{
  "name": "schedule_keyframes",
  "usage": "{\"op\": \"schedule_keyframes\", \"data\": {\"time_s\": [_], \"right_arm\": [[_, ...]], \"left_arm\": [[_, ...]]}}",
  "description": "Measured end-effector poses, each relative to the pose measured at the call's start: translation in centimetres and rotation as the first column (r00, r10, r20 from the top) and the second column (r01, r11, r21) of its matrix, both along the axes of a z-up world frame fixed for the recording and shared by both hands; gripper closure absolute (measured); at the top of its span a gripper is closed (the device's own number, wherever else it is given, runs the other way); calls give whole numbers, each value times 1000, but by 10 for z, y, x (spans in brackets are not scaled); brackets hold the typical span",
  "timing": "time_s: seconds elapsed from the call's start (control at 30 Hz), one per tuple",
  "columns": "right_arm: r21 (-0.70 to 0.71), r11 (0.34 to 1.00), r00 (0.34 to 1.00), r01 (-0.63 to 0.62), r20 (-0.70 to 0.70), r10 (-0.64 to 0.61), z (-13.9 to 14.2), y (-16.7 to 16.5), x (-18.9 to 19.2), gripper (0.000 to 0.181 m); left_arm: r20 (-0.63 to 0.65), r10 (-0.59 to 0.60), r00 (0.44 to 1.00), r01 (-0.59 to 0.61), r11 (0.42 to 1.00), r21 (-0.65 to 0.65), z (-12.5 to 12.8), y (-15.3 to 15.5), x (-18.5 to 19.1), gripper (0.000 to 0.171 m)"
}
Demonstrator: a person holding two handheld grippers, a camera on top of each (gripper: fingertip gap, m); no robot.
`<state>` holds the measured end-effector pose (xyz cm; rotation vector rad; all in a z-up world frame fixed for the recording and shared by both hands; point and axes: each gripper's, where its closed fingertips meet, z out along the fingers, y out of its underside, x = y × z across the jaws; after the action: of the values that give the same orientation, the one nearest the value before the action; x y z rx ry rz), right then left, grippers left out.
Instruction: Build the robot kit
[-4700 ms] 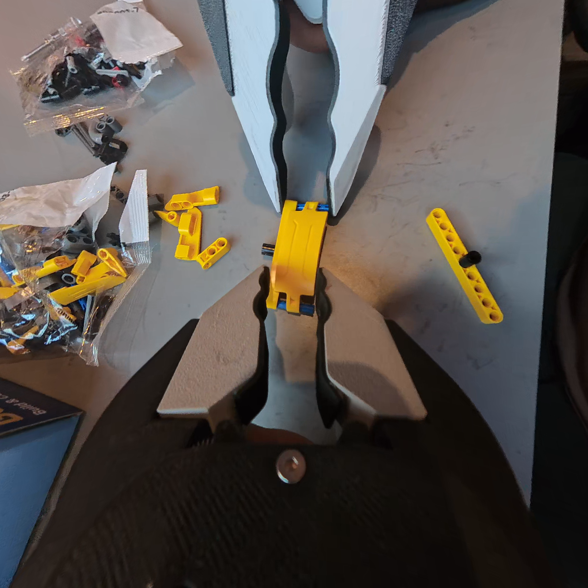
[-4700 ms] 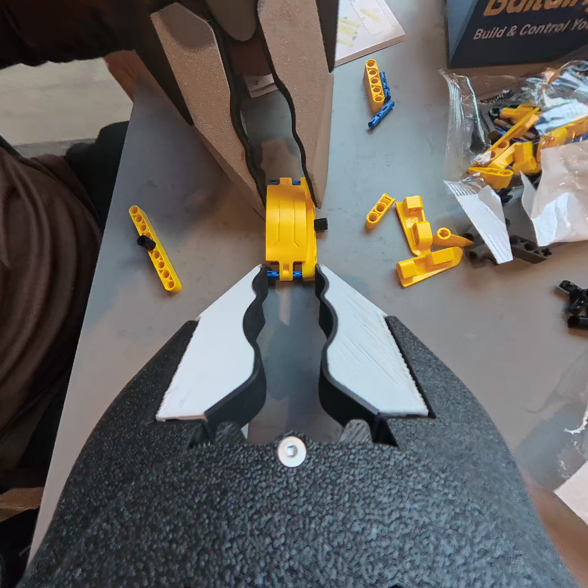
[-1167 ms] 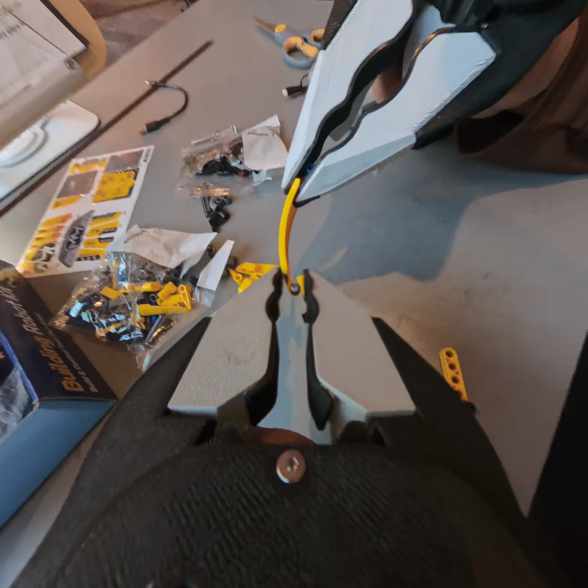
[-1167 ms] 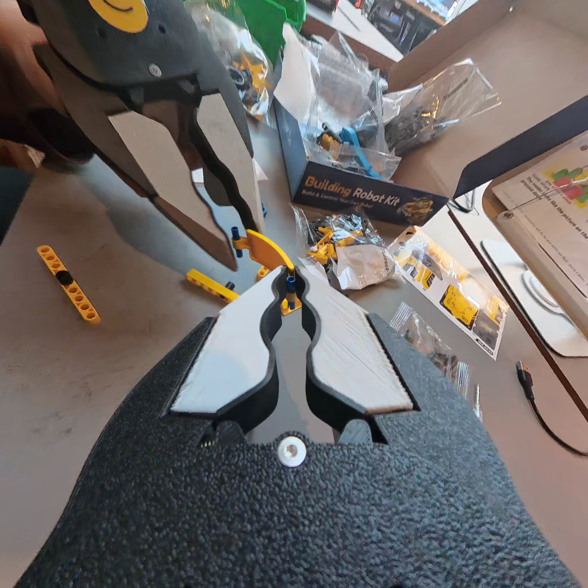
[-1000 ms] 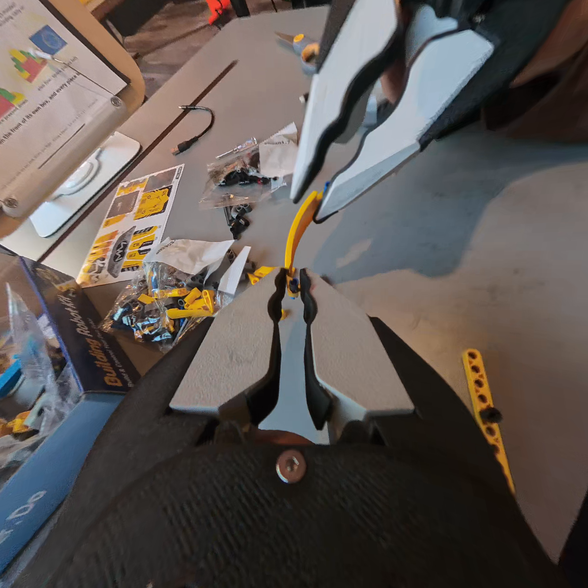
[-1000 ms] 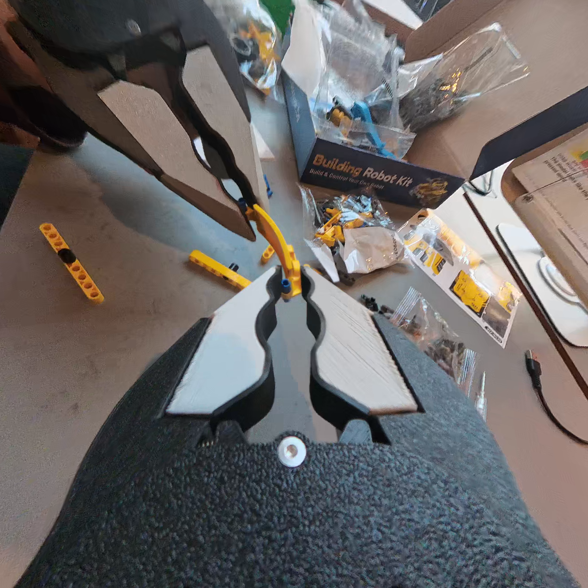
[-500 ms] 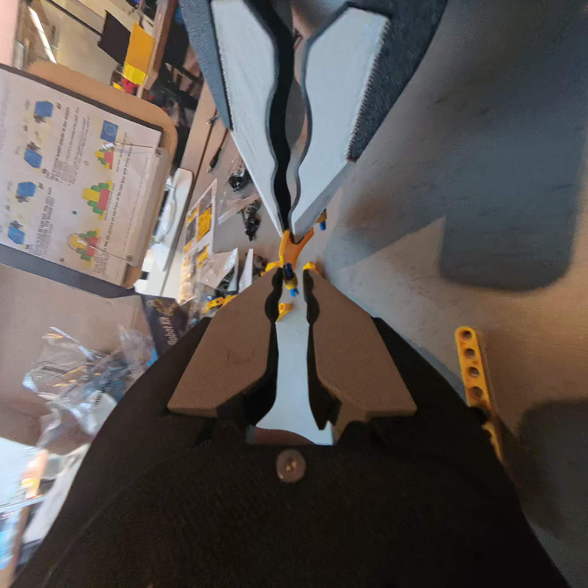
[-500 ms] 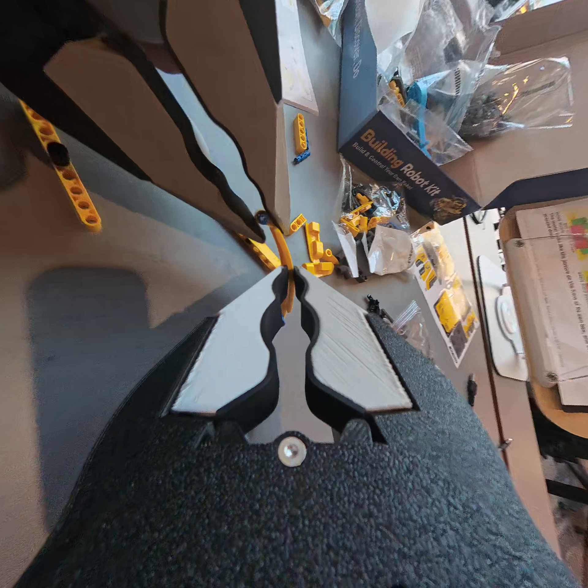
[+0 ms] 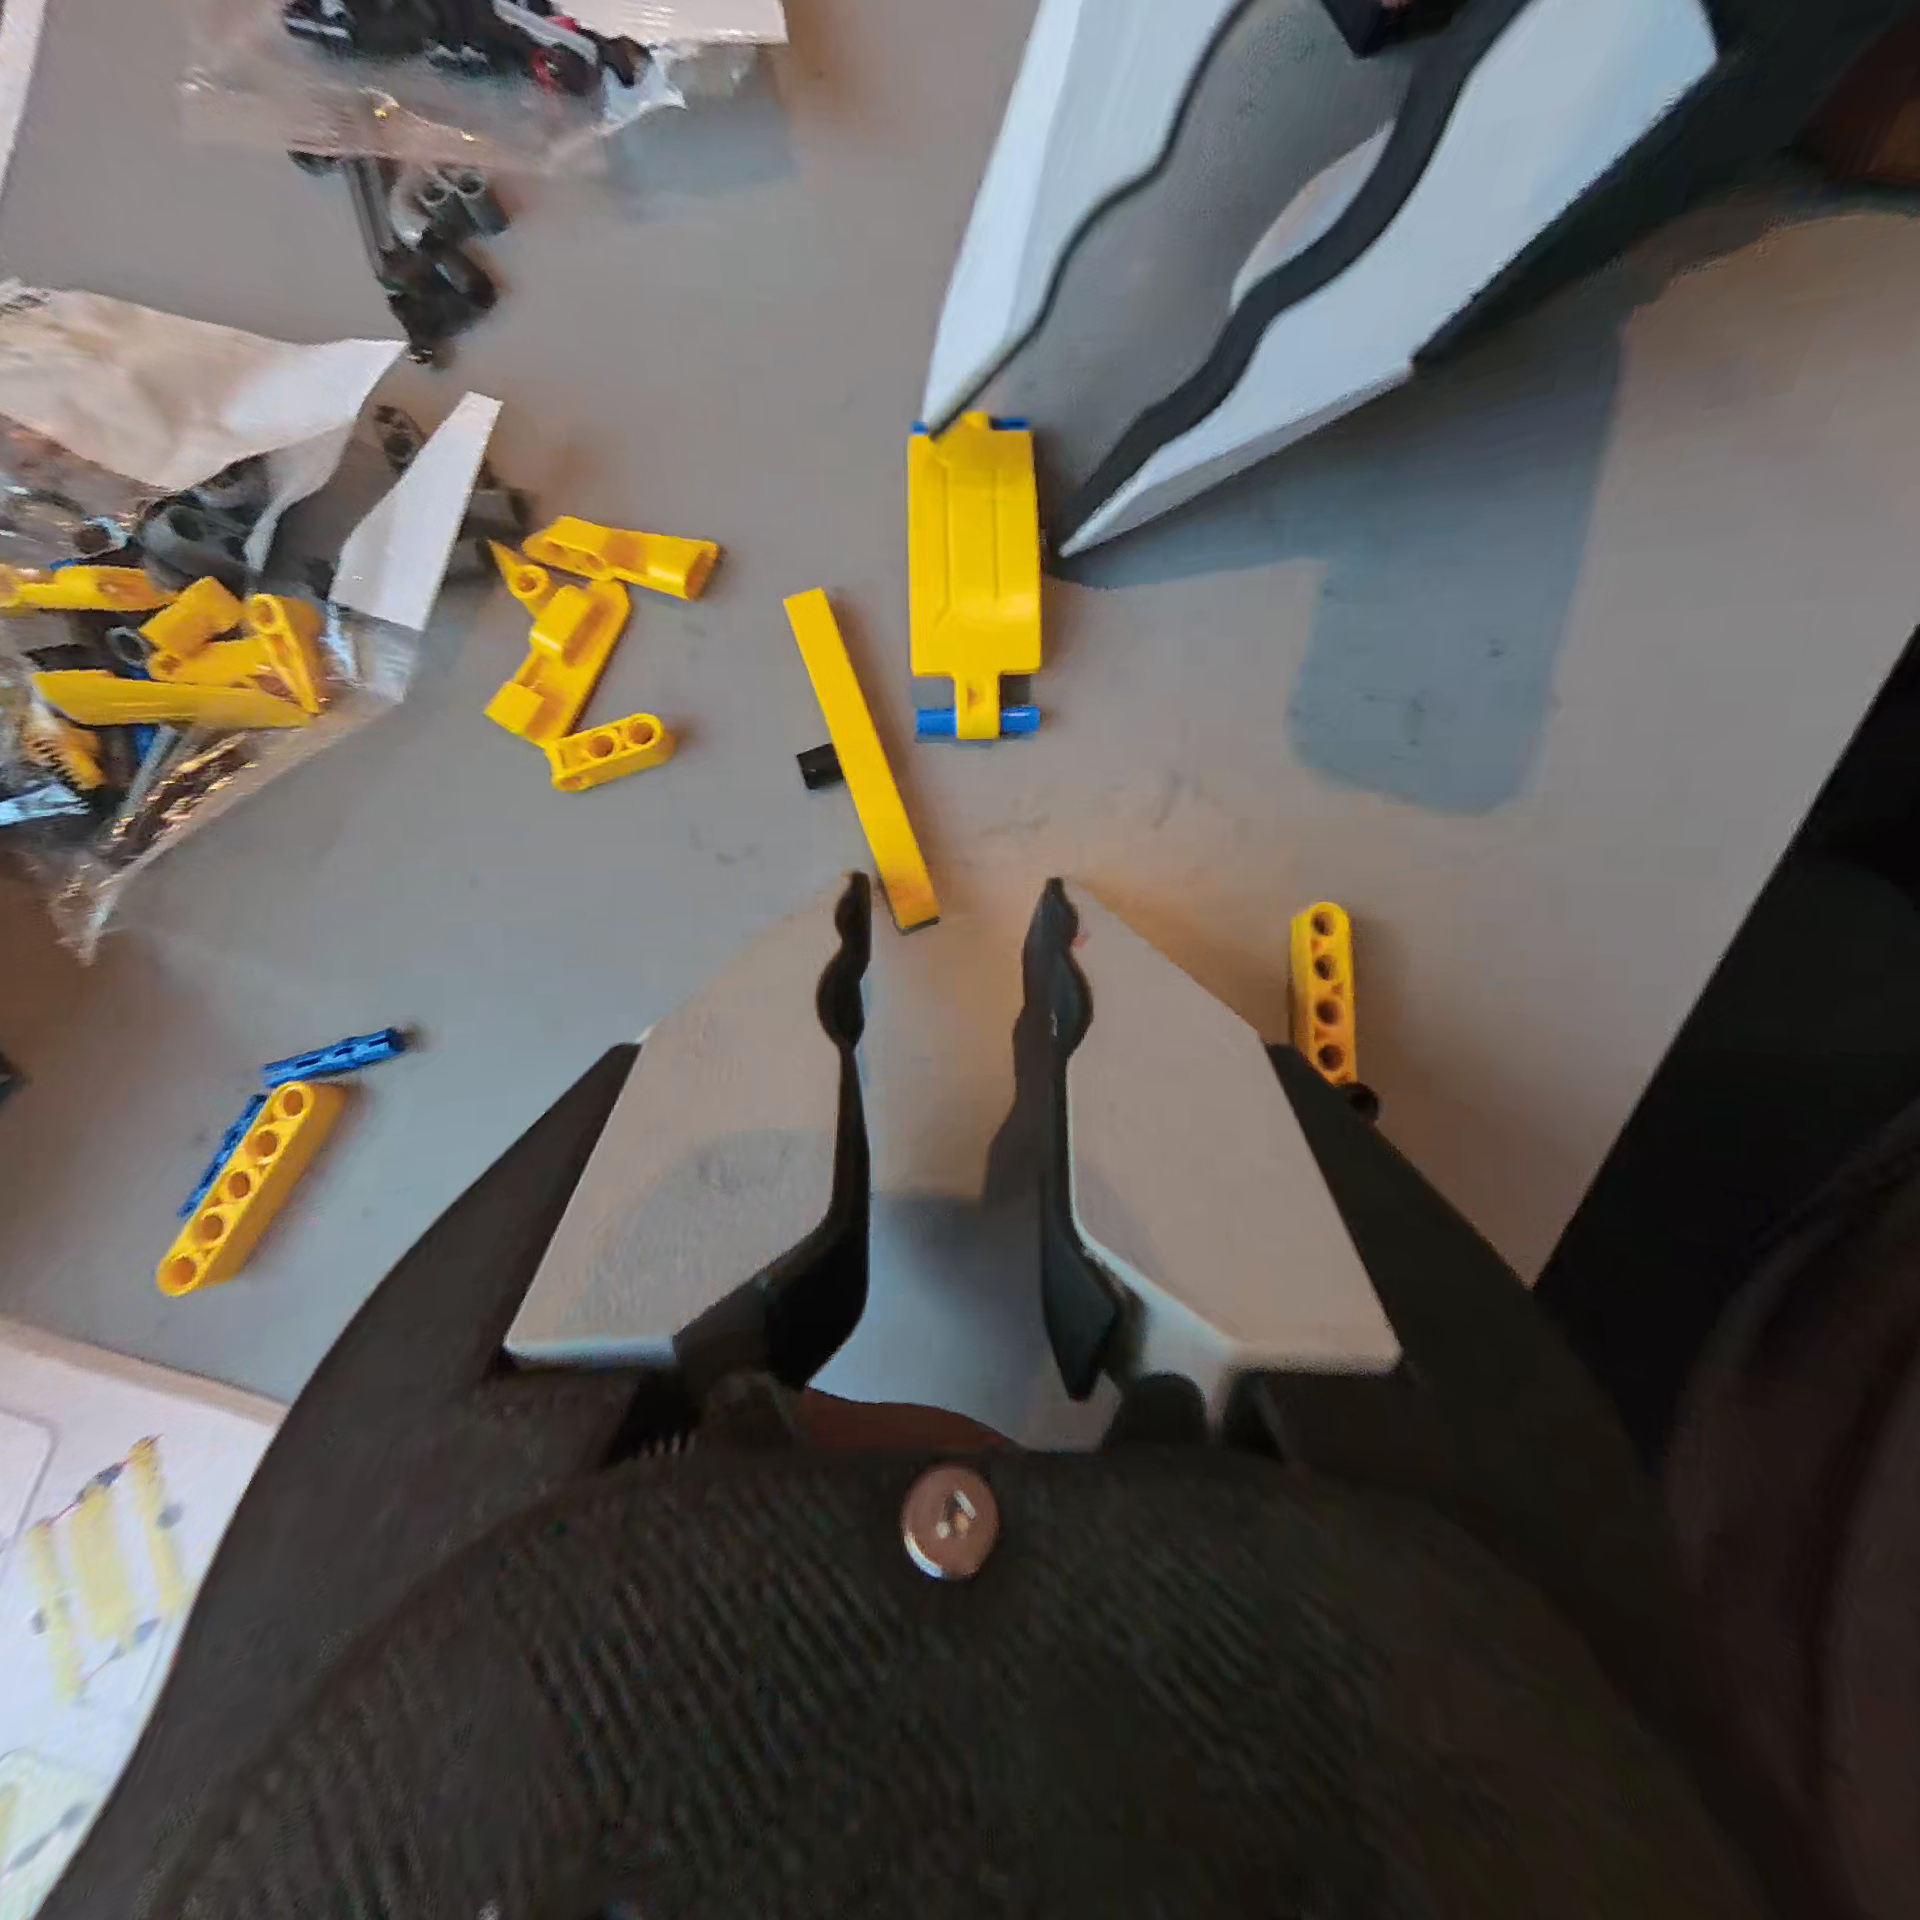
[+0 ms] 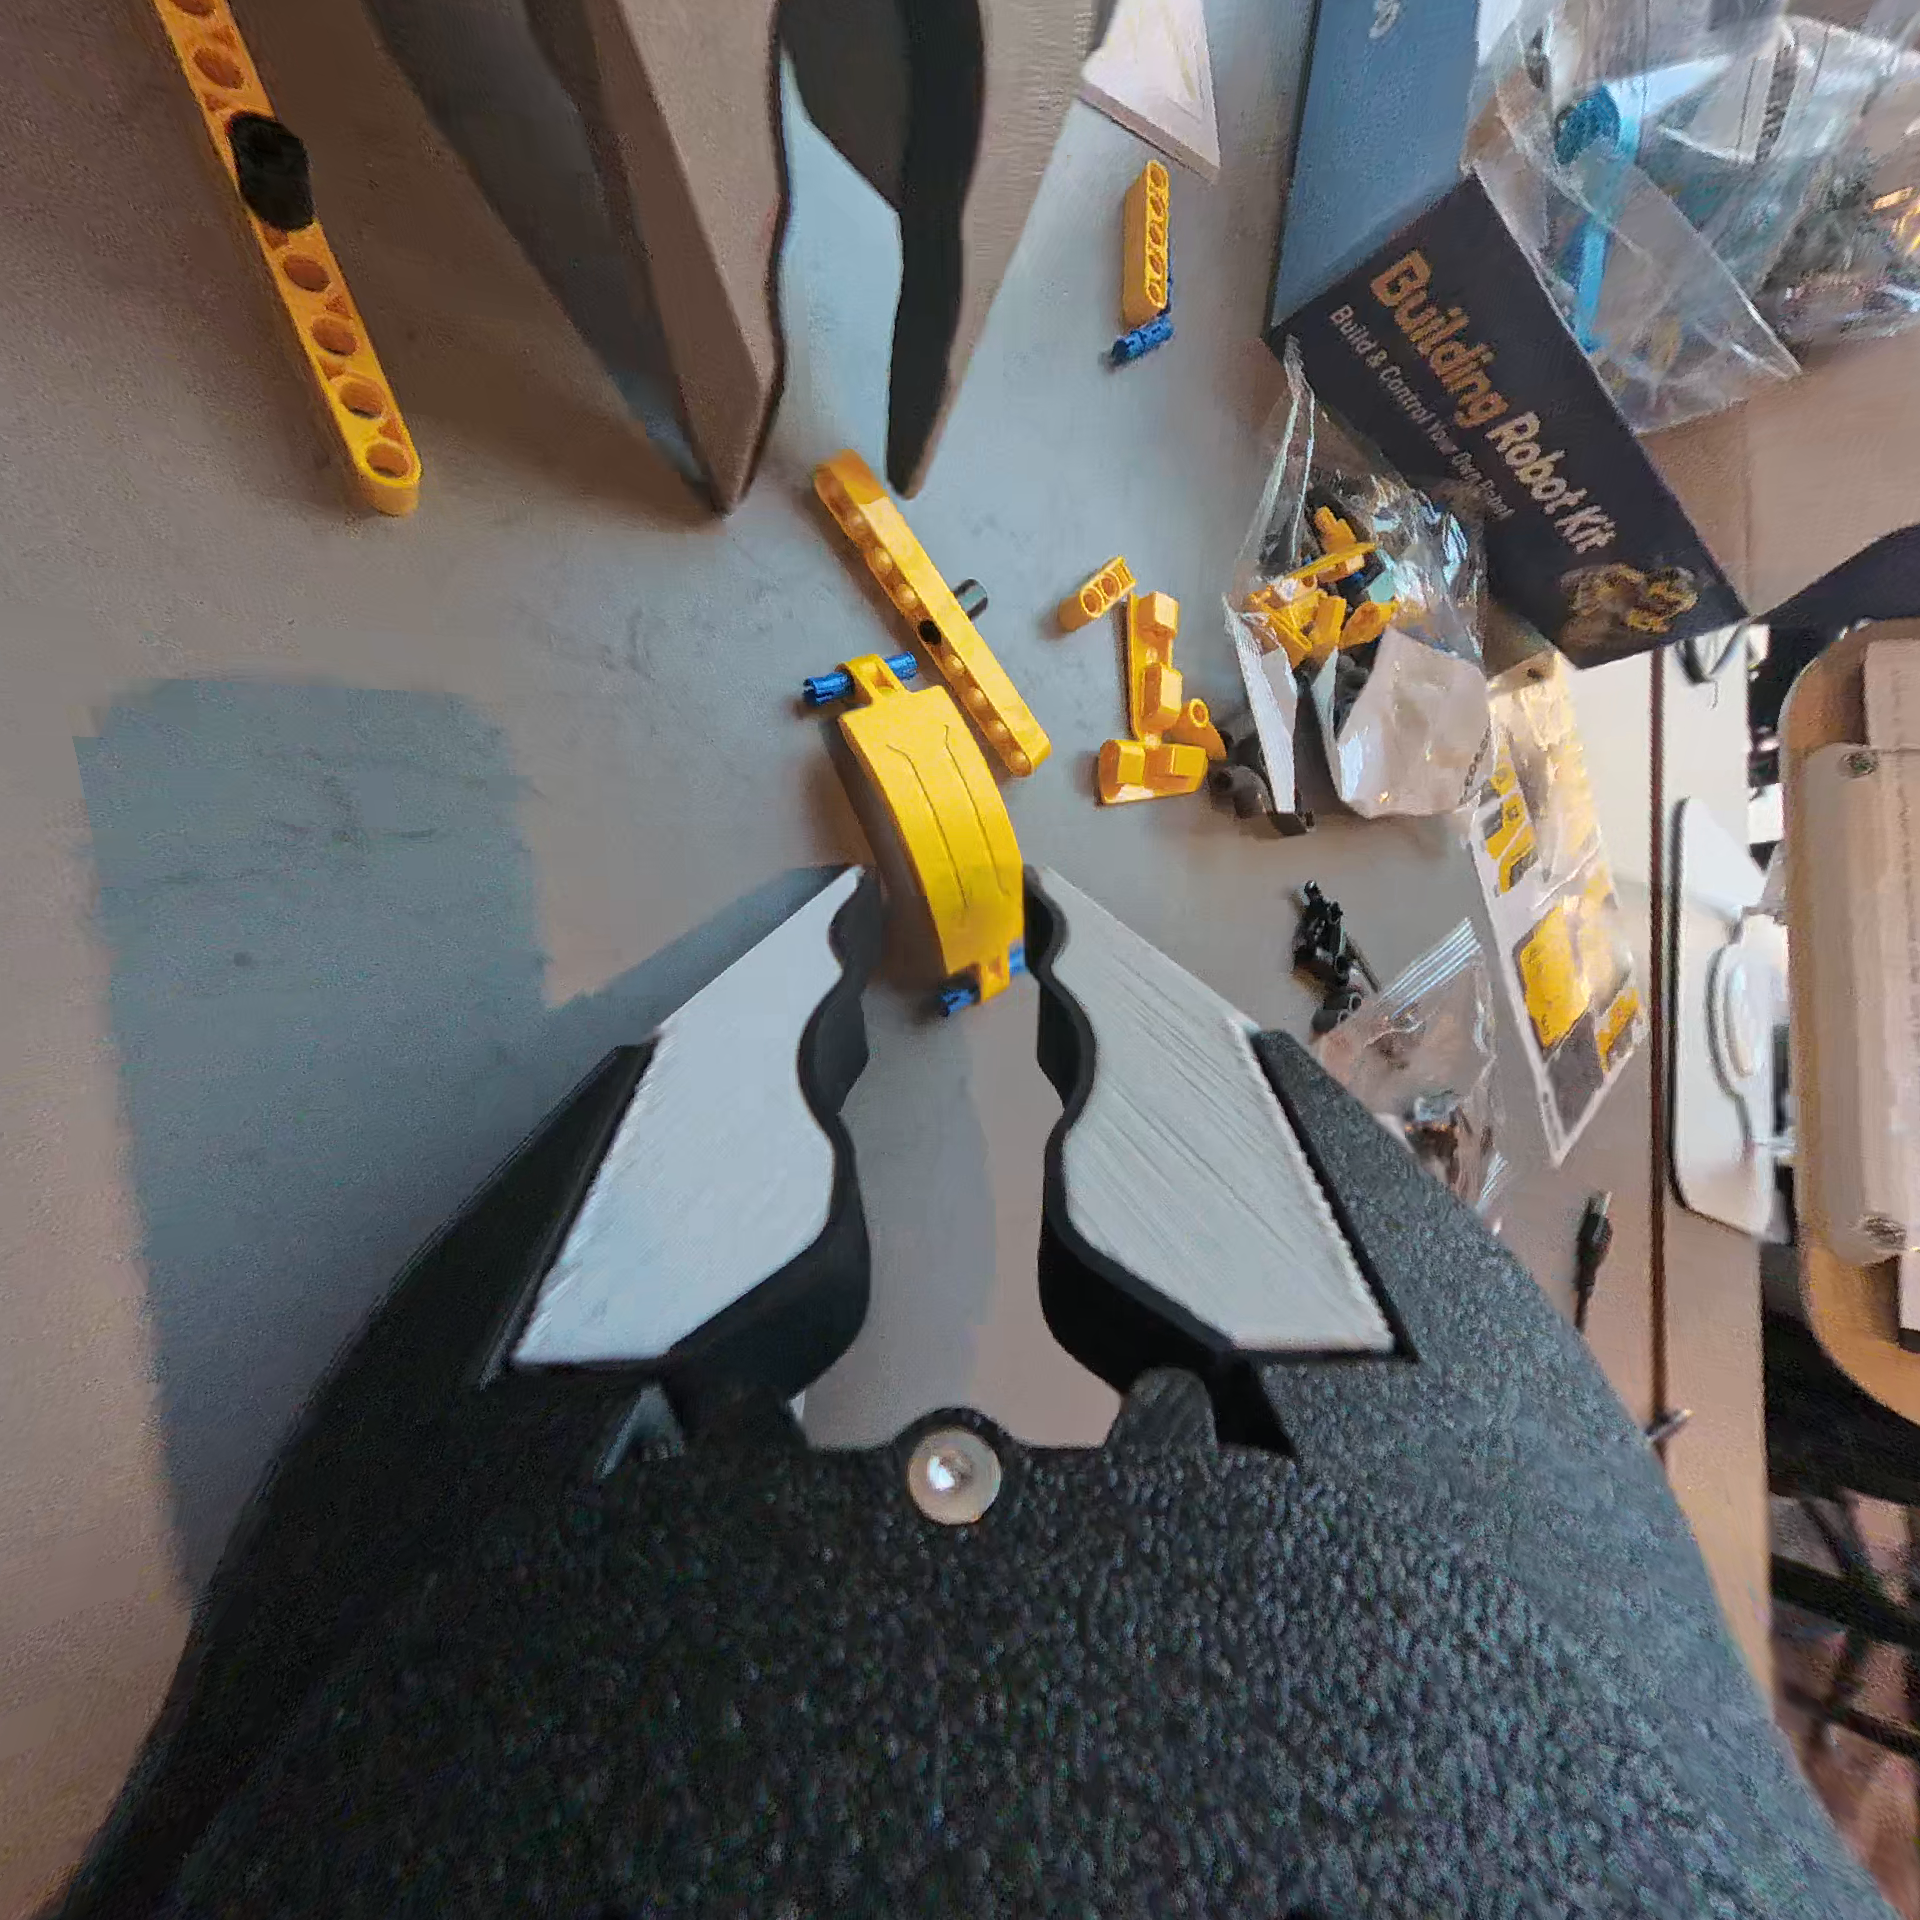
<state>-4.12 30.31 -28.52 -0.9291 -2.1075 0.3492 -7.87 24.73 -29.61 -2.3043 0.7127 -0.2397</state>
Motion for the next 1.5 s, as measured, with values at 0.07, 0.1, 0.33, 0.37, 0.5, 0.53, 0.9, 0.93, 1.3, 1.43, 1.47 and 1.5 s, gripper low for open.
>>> {"op": "schedule_keyframes", "data": {"time_s": [0.07, 0.1, 0.33, 0.37, 0.5, 0.53, 0.9, 0.93, 1.3, 1.43, 1.47, 1.5], "right_arm": [[-63, 996, 998, 63, -1, -63, 3, 9, 3, 154], [-79, 992, 995, 103, 2, -103, 4, 16, 4, 154], [-45, 940, 941, 338, 5, -338, 1, 59, 3, 165], [-85, 929, 932, 361, 4, -362, 3, 61, 3, 167], [-408, 839, 926, 361, 52, -373, 14, 44, 1, 157], [-494, 799, 933, 342, 77, -352, 17, 36, 1, 147], [-424, 822, 923, 380, 112, -369, 9, 29, -2, 119], [-455, 810, 926, 368, 106, -361, 13, 26, -3, 117], [-586, 705, 911, 400, 166, -378, 8, -3, -21, 105], [-543, 681, 868, 491, 237, -437, -11, 7, -17, 103], [-534, 679, 861, 503, 246, -445, -14, 9, -16, 103], [-534, 676, 859, 507, 244, -451, -15, 10, -16, 103]], "left_arm": [[28, -19, 999, 19, 1000, -15, -1, -1, 8, 144], [39, -29, 999, 30, 999, -19, 0, -2, 12, 142], [42, -44, 998, 43, 999, 29, 11, 8, 9, 141], [22, -43, 999, 42, 998, 49, 14, 11, 5, 137], [-99, -130, 987, 138, 987, 83, 16, 19, -4, 100], [-100, -183, 978, 191, 979, 67, 13, 17, -1, 91], [-49, -304, 951, 303, 953, -26, 1, 29, -2, 88], [-51, -302, 952, 301, 953, -28, 0, 31, -2, 90], [-61, -341, 938, 341, 940, -11, 0, 27, -1, 98], [-45, -356, 933, 355, 934, -26, -1, 30, -1, 94], [-46, -361, 931, 360, 932, -25, -1, 31, -1, 93], [-44, -371, 927, 371, 928, -27, -1, 31, 0, 93]]}}
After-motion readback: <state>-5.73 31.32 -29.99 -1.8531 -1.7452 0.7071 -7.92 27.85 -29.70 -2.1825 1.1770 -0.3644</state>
